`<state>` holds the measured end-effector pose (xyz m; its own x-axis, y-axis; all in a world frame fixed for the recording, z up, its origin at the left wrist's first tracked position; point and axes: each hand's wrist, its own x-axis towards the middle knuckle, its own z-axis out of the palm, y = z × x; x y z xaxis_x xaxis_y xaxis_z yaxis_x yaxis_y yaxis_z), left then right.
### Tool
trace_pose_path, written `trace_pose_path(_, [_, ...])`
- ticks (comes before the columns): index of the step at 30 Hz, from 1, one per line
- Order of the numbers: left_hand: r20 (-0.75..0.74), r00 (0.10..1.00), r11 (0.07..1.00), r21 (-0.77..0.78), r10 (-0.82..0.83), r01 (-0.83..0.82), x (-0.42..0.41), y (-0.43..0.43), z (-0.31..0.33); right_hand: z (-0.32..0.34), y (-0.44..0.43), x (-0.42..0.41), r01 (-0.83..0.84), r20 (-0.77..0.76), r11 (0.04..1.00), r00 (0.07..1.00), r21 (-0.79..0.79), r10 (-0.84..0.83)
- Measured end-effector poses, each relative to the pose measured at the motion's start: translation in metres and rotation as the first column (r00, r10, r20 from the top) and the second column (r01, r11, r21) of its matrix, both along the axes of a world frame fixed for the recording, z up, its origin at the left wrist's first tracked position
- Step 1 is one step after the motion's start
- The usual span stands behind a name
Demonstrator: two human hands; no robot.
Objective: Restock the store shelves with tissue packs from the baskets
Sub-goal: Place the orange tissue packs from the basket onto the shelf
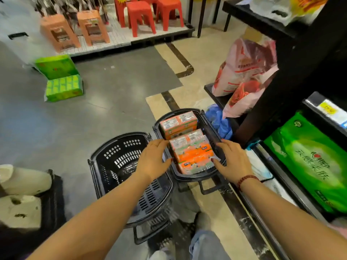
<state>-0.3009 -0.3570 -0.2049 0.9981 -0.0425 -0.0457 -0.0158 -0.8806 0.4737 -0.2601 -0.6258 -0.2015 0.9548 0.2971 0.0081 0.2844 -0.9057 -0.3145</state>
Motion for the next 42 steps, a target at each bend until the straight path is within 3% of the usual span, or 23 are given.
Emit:
trace_pose_path(8, [-0.134, 0.979, 0.988, 0.013, 0.154, -0.154, 0.097, -0.015, -0.054, -0.061, -0.015, 0.129, -0.065, -0.176, 0.998, 0.983, -0.021, 0.06])
trace_pose_path(17, [-0.257, 0.86, 0.882, -0.055, 0.44, -0.468, 0.206, -0.014, -0.15, -0.156, 0.004, 0.276, -0.114, -0.265, 0.992, 0.956, 0.046, 0.123])
trace_pose_path(23, [-0.293, 0.713, 0.674, -0.237, 0.637, -0.7, 0.27, -0.004, -0.243, -0.26, 0.038, 0.344, 0.016, -0.345, 0.971, 0.936, 0.24, 0.07])
trace_pose_path(26, [-0.265, 0.69, 0.591, -0.367, 0.674, -0.718, 0.295, 0.0, -0.287, -0.308, 0.051, 0.367, 0.19, -0.389, 0.912, 0.921, 0.365, -0.036])
trace_pose_path(30, [-0.332, 0.638, 0.463, -0.473, 0.695, -0.75, 0.318, 0.01, -0.333, -0.355, 0.062, 0.395, 0.334, -0.492, 0.847, 0.865, 0.414, -0.101])
trace_pose_path(34, [-0.409, 0.579, 0.347, -0.513, 0.705, -0.785, 0.335, 0.018, -0.36, -0.375, 0.075, 0.417, 0.366, -0.537, 0.821, 0.839, 0.438, -0.087])
trace_pose_path(42, [-0.472, 0.493, 0.203, -0.539, 0.731, -0.818, 0.346, 0.012, -0.376, -0.385, 0.087, 0.43, 0.389, -0.574, 0.793, 0.816, 0.47, -0.06])
